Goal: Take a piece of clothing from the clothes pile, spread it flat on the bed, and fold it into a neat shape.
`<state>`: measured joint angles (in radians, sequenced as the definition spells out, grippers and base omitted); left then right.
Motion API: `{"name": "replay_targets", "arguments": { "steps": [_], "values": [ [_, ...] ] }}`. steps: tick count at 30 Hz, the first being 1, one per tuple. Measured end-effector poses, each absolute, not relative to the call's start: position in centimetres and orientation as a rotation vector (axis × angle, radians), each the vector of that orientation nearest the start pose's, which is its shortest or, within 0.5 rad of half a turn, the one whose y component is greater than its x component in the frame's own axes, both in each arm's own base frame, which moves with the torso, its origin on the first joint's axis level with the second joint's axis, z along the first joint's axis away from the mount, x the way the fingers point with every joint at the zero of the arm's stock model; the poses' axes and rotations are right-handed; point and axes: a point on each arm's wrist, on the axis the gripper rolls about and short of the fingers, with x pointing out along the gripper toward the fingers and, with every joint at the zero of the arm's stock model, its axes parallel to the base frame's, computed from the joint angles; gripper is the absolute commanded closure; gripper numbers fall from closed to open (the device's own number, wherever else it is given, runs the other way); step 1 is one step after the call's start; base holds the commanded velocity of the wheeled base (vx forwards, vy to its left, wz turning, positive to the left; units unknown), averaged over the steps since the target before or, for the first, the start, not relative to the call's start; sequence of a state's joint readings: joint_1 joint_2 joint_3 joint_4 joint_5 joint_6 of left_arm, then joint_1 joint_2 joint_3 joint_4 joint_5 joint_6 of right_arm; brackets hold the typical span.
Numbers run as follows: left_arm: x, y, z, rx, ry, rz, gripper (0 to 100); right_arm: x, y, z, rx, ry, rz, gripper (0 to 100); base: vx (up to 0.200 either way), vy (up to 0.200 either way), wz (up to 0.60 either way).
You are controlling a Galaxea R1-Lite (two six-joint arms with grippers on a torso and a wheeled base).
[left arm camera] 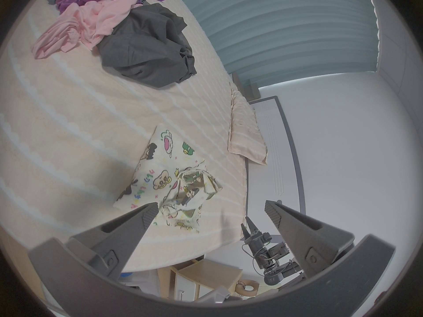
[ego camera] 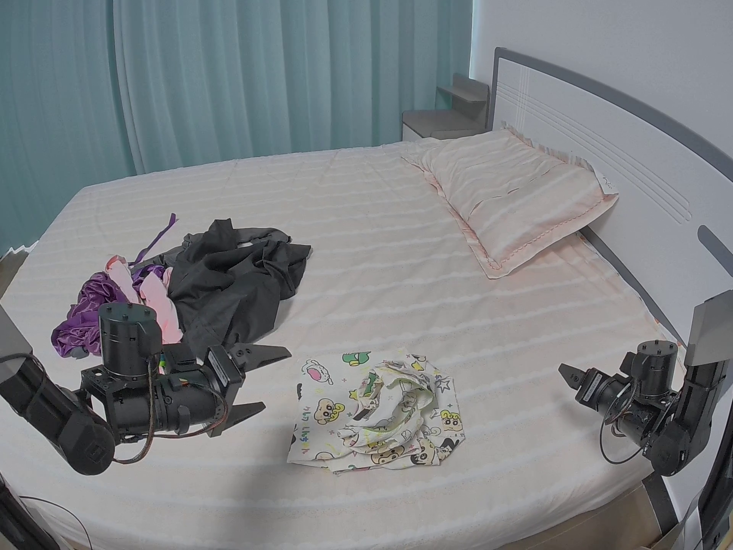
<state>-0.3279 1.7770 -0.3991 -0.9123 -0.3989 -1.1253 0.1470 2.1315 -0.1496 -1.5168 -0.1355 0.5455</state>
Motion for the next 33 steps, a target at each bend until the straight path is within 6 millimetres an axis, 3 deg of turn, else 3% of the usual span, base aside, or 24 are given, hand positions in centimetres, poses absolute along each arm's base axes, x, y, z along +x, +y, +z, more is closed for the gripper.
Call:
{"name": "replay_targets", "arguments": {
  "steps": [5, 10, 22, 28, 33],
  "values": [
    [25.2, -7.3, 7.8, -1.107, 0.814, -0.339, 0, 24.8, 3.6, 1.9, 0.465, 0.438, -0.124, 0, 0.0, 0.2, 0.0],
    [25.5, -6.8, 6.5, -1.119, 0.85, -0.295, 0, 24.9, 4.0, 2.4, 0.452, 0.395, -0.13, 0, 0.0, 0.2, 0.0],
    [25.7, -6.8, 5.4, -1.142, 0.889, -0.257, 0, 26.4, 6.2, 2.9, 0.4, 0.371, -0.097, 0, 0.0, 0.0, 0.0],
    [25.7, -7.0, 5.1, -1.139, 0.897, -0.259, 0, 27.5, 8.8, 2.9, 0.303, 0.474, -0.09, 0, 0.0, 0.0, 0.0],
    [25.6, -7.1, 4.8, -1.137, 0.902, -0.261, 0, 29.3, 12.8, 4.1, 0.227, 0.482, -0.024, 0, 0.0, 0.0, 0.0]
  ]
}}
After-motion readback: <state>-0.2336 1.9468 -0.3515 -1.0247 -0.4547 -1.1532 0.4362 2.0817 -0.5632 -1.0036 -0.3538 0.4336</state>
